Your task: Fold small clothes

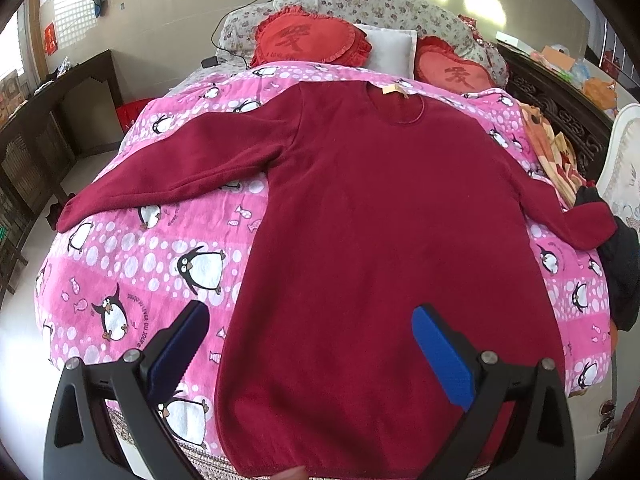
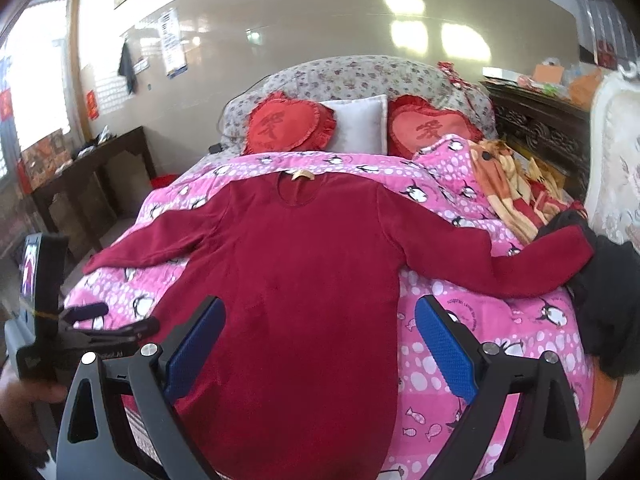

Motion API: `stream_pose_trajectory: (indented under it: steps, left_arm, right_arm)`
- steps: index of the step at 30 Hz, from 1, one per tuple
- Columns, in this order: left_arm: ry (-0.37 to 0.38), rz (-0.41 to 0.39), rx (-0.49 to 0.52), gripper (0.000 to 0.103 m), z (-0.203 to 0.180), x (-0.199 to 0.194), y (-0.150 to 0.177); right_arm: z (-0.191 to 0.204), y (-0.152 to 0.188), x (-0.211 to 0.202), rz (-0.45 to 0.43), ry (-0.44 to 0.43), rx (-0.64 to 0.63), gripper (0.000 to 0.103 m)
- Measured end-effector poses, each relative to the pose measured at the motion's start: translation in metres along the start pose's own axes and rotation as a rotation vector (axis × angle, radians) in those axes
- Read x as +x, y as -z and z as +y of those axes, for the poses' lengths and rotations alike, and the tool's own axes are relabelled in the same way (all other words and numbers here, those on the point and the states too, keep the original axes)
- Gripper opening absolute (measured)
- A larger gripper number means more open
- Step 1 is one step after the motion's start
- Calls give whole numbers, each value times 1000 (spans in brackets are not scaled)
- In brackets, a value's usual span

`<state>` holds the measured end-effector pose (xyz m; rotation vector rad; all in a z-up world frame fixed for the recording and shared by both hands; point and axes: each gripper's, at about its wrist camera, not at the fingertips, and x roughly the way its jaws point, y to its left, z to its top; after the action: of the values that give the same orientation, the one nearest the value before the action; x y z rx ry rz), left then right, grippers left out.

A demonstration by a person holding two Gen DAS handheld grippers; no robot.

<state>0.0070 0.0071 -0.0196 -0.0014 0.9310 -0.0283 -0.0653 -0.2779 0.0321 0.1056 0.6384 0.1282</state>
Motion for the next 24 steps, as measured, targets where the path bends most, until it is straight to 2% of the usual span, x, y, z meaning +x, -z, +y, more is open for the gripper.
stream_pose_trajectory:
  steps: [5, 10, 13, 19, 24]
  left_arm:
    - [0, -2, -2, 103, 0, -1, 1]
    - [1, 2, -5, 103, 0, -1, 3]
    - [7, 9, -10, 103, 2, 1, 4]
    - [11, 8, -39, 103, 12, 1, 6]
    - [-2, 22, -52, 103, 16, 4, 6]
  right_arm:
    - [-14, 1, -6, -21, -83, 92, 70]
    - [-13, -1, -13, -54, -158, 90, 70]
    - [-9, -3, -13, -51, -85, 60, 70]
    - [-8, 0, 11, 72, 150, -3, 70]
    - [-14, 5, 17, 100, 199, -5, 70]
